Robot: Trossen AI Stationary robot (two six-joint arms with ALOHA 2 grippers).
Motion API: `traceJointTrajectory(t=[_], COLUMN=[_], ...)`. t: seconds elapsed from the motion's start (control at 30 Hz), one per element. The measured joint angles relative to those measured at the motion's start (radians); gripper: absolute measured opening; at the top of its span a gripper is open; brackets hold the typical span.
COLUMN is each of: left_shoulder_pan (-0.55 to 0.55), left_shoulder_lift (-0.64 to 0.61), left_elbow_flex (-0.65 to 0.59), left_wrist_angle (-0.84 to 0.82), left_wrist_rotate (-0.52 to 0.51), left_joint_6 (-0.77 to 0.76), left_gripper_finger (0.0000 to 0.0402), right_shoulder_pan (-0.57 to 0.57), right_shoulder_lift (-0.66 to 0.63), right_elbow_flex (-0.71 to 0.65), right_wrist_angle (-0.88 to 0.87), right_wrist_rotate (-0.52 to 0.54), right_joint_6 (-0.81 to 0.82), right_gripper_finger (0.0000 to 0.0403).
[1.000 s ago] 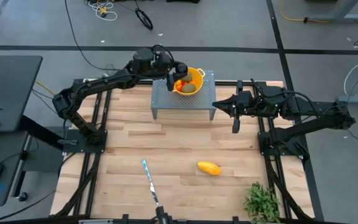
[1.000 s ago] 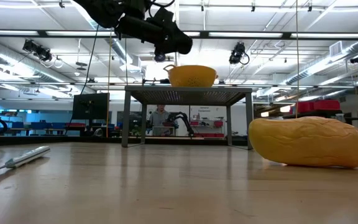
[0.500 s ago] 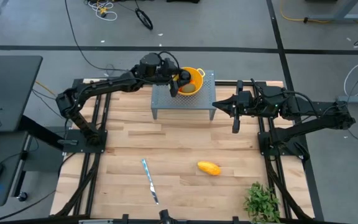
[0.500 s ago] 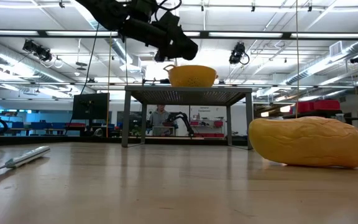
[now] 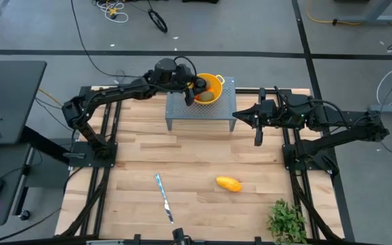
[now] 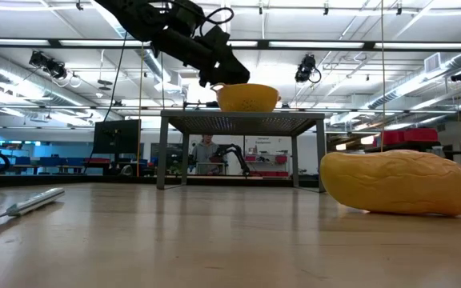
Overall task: Pick & Place Fruit
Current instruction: Put the plum into the yellow colander bowl on the shelf, then put the mango into the yellow colander bowl on the shelf
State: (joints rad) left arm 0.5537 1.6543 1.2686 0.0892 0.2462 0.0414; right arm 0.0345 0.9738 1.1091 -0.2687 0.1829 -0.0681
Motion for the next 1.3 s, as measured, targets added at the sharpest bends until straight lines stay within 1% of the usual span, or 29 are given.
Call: traceJointTrajectory(t=[0.2, 0.47, 0.6, 0.8, 0.93, 1.3], left_shoulder_pan=[-0.001, 0.000, -0.003, -0.005, -0.005, -0.005], left_shoulder_lift=[0.000, 0.000, 0.000, 0.000, 0.000, 0.000], left_elbow_flex=[0.000, 0.000, 0.000, 0.000, 0.000, 0.000], left_wrist_angle=[-0.013, -0.012, -0.012, -0.012, -0.012, -0.012], left_wrist_rotate=[-0.006, -0.022, -0.026, -0.035, -0.038, -0.052], left_joint_6=[0.008, 0.007, 0.009, 0.021, 0.019, 0.030], left_gripper_finger=[0.0260, 0.0266, 0.0280, 0.0316, 0.0333, 0.0334], right_shoulder_pan=[0.000, 0.000, 0.000, 0.000, 0.000, 0.000], right_shoulder_lift=[0.000, 0.000, 0.000, 0.000, 0.000, 0.000], right_elbow_flex=[0.000, 0.000, 0.000, 0.000, 0.000, 0.000], right_wrist_angle=[-0.002, -0.004, -0.004, -0.004, -0.004, -0.004], right_wrist_rotate=[-0.001, -0.001, -0.001, -0.001, -0.002, -0.002], right_joint_6=[0.000, 0.000, 0.000, 0.000, 0.000, 0.000], right_gripper_finger=[0.0003, 0.0003, 0.0003, 0.0003, 0.0003, 0.0003])
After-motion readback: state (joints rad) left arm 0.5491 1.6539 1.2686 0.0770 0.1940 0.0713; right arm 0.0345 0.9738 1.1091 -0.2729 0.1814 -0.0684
